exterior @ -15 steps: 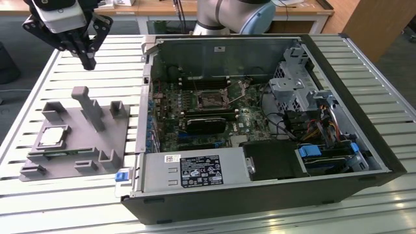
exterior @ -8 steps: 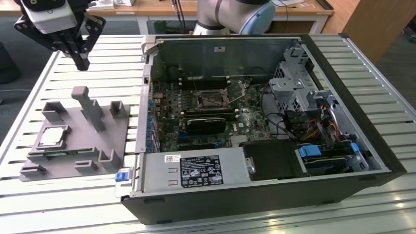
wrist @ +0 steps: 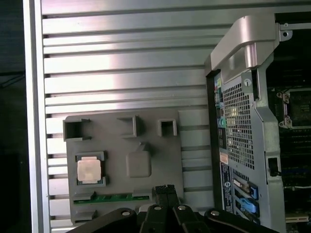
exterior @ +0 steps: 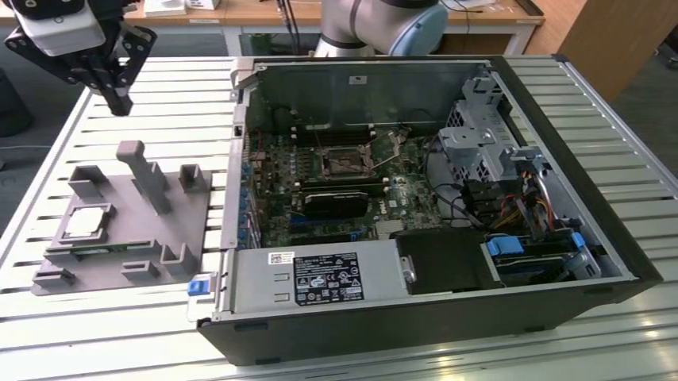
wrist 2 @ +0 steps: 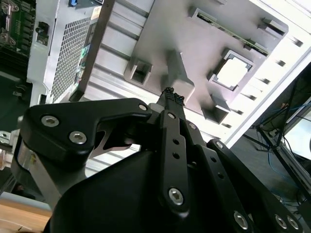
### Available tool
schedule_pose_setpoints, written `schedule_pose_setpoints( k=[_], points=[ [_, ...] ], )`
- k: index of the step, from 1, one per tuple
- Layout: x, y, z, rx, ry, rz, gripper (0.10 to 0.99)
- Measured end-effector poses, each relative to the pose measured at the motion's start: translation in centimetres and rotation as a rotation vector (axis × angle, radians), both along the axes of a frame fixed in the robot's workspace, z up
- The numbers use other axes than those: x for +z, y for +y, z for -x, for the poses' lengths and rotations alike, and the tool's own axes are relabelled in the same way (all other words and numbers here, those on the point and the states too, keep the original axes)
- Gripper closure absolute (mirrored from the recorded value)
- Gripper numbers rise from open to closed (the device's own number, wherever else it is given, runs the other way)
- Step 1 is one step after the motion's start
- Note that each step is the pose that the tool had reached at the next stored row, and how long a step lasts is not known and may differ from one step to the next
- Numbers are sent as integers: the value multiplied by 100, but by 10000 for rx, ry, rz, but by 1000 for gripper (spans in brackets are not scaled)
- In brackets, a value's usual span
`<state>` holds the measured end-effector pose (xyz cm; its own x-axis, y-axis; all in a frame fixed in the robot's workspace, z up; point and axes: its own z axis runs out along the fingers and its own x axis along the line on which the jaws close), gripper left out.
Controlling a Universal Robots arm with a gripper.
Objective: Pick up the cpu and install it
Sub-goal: 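Reach for the cpu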
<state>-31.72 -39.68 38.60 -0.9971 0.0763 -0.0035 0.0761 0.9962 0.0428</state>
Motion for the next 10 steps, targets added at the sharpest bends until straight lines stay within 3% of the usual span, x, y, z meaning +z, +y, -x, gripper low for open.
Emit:
schedule_pose_setpoints(
  k=[10],
  points=[
    [-11,5,242,0,28,0,980]
  ],
)
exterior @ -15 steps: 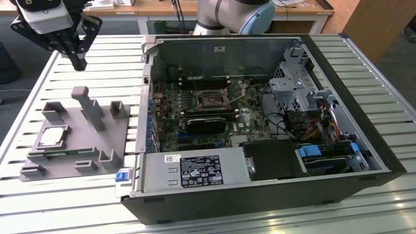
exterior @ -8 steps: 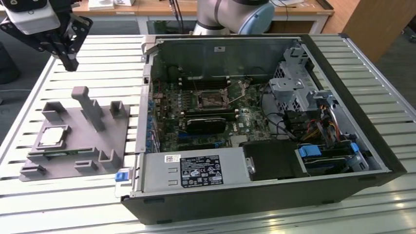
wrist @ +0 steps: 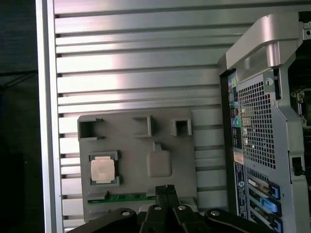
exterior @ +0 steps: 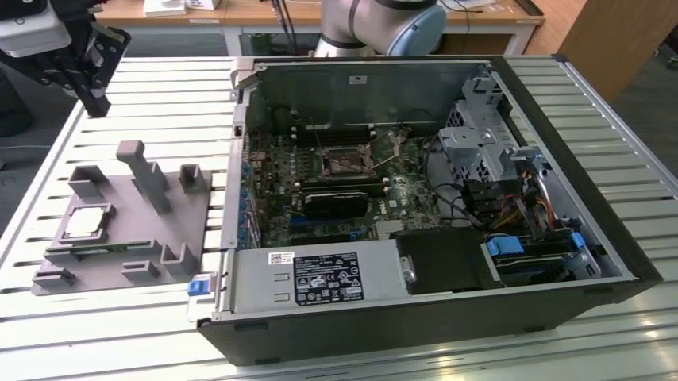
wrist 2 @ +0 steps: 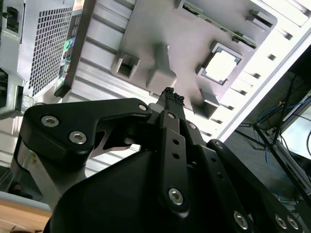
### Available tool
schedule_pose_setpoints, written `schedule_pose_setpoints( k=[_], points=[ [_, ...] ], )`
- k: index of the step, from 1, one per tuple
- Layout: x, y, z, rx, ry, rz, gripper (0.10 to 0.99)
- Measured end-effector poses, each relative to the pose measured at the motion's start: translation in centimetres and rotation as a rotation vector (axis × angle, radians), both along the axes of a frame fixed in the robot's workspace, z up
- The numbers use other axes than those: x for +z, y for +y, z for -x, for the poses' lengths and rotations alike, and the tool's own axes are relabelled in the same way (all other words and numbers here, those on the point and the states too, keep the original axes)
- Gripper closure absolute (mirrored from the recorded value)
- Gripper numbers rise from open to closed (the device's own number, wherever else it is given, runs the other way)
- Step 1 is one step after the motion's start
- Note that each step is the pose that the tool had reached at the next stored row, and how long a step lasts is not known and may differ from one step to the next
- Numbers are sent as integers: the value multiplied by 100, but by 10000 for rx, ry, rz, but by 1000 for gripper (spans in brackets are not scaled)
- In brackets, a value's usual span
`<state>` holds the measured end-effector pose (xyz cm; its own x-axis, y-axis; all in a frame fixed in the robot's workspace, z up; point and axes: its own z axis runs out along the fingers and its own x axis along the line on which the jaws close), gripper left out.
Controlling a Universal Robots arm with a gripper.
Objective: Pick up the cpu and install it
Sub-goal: 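Reach for the cpu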
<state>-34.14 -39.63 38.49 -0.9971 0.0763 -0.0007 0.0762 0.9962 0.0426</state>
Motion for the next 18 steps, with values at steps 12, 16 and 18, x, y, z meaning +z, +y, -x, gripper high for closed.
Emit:
schedule_pose_setpoints(
  k=[12,16,18],
  points=[
    [-17,10,281,0,43,0,980],
    [-28,18,397,0,52,0,980],
    [-32,24,470,2,56,1,980]
  ],
)
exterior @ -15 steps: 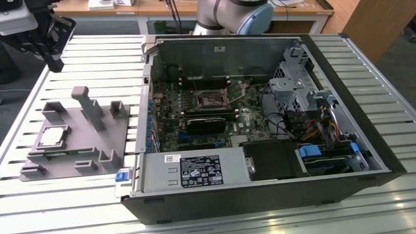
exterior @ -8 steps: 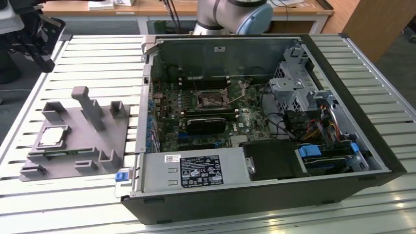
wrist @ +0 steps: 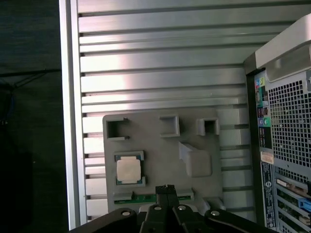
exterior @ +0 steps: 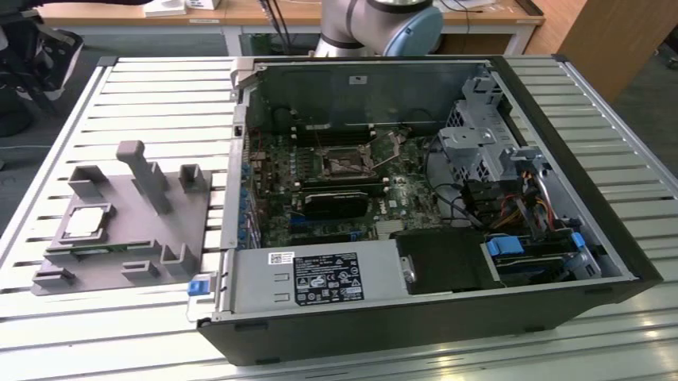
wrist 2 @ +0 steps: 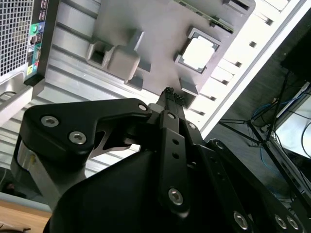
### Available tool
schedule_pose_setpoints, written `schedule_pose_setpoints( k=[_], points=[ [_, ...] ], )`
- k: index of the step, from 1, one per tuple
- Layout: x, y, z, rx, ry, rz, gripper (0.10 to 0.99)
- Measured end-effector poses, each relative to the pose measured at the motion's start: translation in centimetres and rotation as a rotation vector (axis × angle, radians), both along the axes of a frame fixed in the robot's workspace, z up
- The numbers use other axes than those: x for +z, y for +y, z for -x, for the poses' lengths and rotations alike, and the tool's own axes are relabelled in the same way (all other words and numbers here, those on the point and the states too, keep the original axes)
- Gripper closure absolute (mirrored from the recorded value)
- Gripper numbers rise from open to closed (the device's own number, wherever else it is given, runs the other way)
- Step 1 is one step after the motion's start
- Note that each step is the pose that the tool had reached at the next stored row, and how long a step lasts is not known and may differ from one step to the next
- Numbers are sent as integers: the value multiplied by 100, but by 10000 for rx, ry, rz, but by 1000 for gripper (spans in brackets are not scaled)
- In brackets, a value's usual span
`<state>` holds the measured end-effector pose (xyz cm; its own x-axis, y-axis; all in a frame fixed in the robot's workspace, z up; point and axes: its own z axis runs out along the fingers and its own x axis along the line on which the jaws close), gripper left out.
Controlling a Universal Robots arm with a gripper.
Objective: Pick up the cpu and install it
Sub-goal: 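Reach for the cpu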
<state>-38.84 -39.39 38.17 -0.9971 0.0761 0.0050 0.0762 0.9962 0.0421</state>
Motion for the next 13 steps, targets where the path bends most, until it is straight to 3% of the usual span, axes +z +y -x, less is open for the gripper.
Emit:
schedule_pose_setpoints(
  k=[13],
  points=[
    [-22,30,419,-2,17,-1,980]
  ],
)
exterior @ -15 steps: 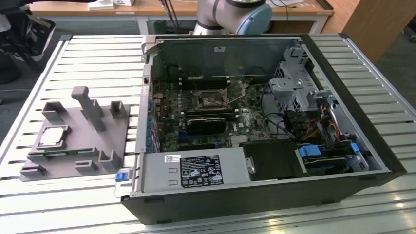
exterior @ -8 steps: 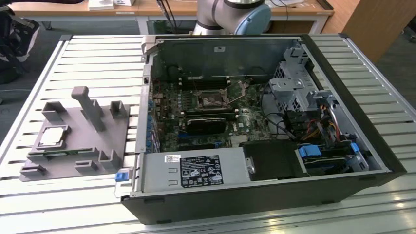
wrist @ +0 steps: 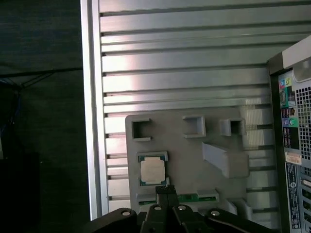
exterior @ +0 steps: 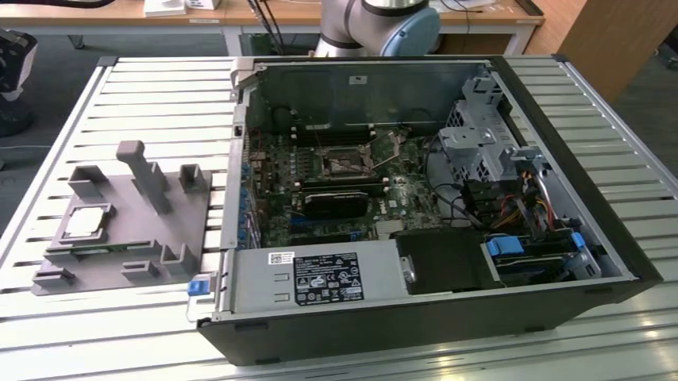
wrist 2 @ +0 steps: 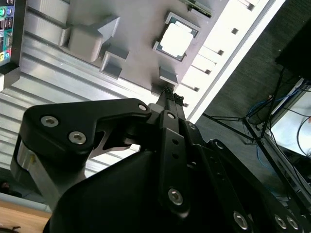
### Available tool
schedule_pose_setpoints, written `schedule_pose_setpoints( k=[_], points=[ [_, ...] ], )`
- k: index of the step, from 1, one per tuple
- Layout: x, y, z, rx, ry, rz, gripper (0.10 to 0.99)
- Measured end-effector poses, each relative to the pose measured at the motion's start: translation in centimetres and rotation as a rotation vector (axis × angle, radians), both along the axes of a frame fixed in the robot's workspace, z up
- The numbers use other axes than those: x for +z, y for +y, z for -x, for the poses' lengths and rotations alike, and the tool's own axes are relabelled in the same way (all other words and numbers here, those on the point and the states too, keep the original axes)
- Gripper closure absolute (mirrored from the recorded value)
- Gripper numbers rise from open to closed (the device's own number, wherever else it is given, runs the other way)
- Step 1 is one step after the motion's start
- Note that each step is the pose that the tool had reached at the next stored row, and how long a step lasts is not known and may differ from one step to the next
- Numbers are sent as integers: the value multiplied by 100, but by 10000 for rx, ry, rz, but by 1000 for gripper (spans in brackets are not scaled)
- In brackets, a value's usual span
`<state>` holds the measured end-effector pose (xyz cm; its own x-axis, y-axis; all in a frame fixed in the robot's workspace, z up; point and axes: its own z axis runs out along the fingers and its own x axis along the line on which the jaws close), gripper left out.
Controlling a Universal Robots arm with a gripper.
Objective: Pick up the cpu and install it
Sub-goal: 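Reach for the cpu, then pick up the cpu and move it towards the insertion slot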
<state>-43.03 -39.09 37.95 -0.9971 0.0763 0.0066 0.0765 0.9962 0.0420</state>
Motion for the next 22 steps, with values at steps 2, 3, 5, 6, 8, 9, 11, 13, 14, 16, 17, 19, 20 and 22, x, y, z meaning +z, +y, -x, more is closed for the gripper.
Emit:
schedule_pose_setpoints(
  k=[2,3,5,6,8,9,11,13,14,16,17,19,20,22],
  points=[
    [-1,3,36,1,1,-3,980],
    [-3,4,55,1,0,-6,980],
    [-3,8,87,1,0,-9,980],
    [-4,10,100,0,0,-9,980],
    [-4,15,115,0,1,-9,980],
    [-4,15,122,1,1,-9,980],
    [-5,14,130,2,2,-9,980],
    [-5,14,139,1,1,-9,980],
    [-5,14,139,1,1,-9,980],
    [-6,15,141,1,1,-9,980],
    [-7,15,143,1,-1,-10,980],
    [-10,15,145,1,-3,-10,980],
    [-13,15,145,1,-3,-10,980],
    [-21,15,146,1,-4,-10,980]
  ],
)
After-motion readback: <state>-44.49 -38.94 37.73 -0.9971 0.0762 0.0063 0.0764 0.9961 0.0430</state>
